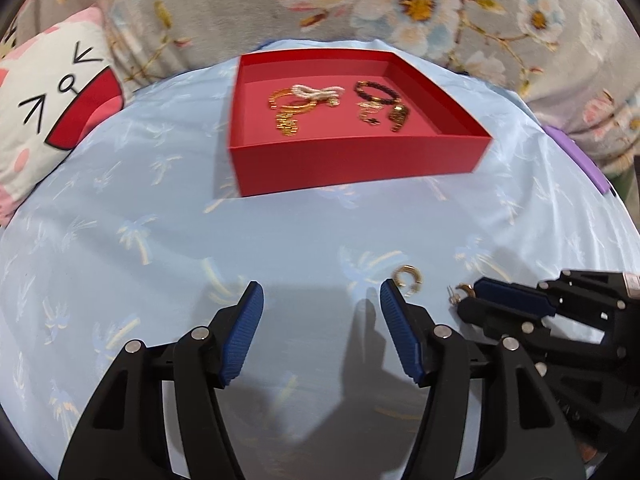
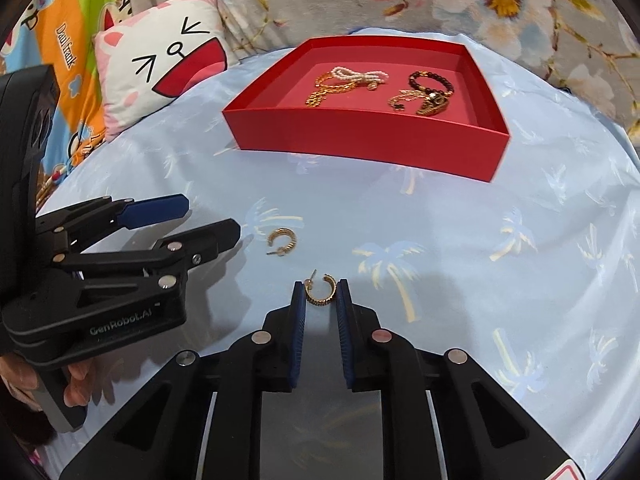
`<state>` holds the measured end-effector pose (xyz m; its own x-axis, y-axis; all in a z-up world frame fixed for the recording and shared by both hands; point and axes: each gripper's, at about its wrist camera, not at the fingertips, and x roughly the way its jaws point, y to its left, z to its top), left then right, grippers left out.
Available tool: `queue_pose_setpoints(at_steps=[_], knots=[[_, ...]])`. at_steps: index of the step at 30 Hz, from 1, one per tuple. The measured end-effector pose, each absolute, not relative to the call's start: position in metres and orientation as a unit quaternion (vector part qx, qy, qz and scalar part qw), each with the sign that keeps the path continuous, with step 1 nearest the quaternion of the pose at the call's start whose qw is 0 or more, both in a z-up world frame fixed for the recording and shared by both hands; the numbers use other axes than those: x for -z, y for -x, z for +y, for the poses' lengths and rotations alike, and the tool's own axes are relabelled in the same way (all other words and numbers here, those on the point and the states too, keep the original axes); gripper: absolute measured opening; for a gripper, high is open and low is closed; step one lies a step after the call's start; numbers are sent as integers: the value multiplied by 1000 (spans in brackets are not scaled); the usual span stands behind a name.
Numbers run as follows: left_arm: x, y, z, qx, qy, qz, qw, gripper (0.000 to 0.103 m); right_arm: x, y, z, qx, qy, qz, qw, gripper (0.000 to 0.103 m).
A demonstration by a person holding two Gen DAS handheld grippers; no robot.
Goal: Organize jewelry
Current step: 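Grasp one gold hoop earring with the right tool while the left tool grasps the other, then carry both hoop earrings into the red box and open both tools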
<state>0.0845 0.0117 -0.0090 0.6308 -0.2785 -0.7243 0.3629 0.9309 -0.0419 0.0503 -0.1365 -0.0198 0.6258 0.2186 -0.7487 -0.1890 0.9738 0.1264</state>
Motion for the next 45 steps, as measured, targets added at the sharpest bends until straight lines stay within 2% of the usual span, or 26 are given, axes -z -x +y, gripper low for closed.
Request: queue_pose_setpoints(at_steps=[11,15,19,22,36,45], knots=[[15,-84,-38,209,-82,410,884,57,13,-21,-199,-62,-79,405,909,14],[16,-85,-39,197,-84,407,888,47,14,-23,-203,-64,-86,406,907,14],[14,-87,-32,193,-70,406,890,25,16,-24,-203,-70,-89,410,905,14],[14,-87,-31,196,-65,407,890,16,17,-24,-203,-69,-90,410,905,14],[9,-84,-31,206,-65,403,889,16,5,-22,-203,-73,-90,393,912,14],[-18,-95,-23,200,-67,384,899,16,-21,-41,-202,-92,-87,383,915,14]])
